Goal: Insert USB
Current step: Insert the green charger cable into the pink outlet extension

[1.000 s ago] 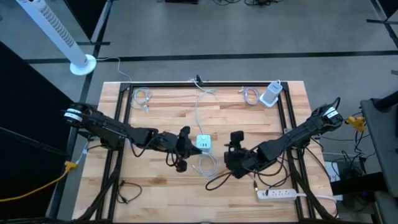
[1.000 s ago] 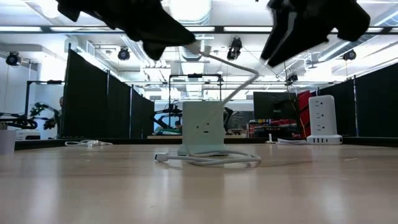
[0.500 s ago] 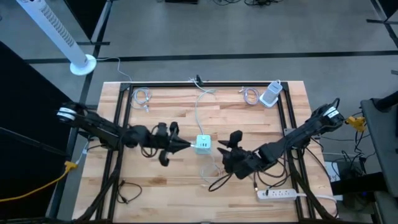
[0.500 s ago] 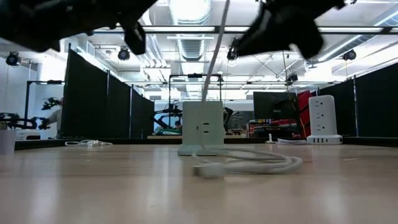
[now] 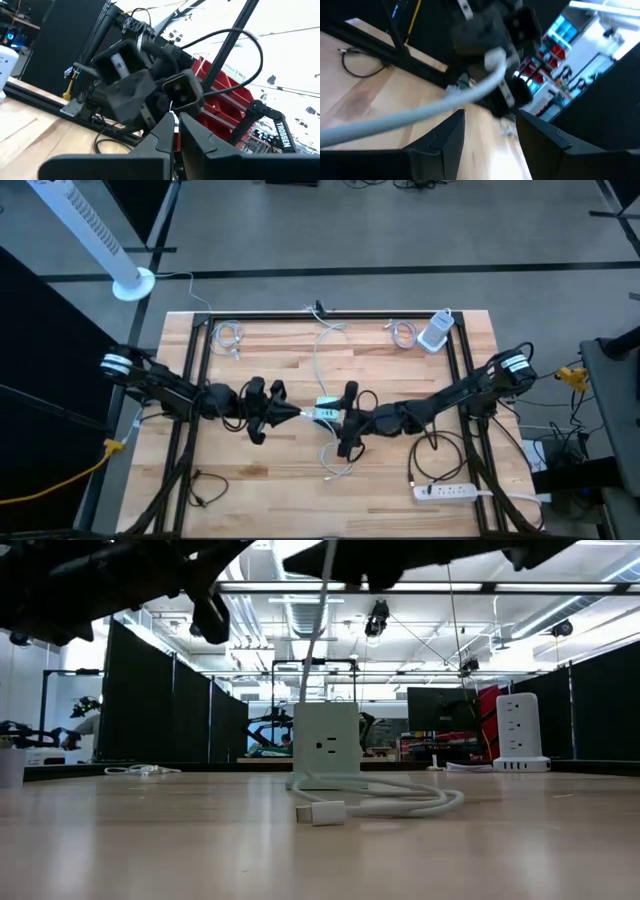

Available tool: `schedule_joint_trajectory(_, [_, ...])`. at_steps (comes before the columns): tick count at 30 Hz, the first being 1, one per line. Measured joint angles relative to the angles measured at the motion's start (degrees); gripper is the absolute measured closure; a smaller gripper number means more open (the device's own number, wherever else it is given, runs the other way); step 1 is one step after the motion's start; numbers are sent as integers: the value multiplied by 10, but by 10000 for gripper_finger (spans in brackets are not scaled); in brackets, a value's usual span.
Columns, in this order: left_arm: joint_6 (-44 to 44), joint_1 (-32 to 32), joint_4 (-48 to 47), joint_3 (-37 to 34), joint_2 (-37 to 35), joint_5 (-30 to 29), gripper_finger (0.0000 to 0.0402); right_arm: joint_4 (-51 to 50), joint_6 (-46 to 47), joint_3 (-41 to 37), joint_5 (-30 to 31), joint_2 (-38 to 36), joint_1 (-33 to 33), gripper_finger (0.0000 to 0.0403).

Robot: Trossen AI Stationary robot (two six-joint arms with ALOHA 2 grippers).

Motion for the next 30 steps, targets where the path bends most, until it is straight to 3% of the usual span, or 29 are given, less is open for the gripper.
schedule_joint_trajectory(11, [-1,0,-3,-4,0,0,397,0,-64,46,-2,7,18,285])
schedule_joint_trajectory(20, [9,0,-4,-4,0,0,397,-24,-65,46,3,10,16,334])
schedule_joint_trajectory(26, [25,0,-13,-4,0,0,397,-25,-52,46,3,10,12,390])
schedule_joint_trajectory(30, [25,0,-34,-4,0,0,393,-31,-46,46,3,10,11,395])
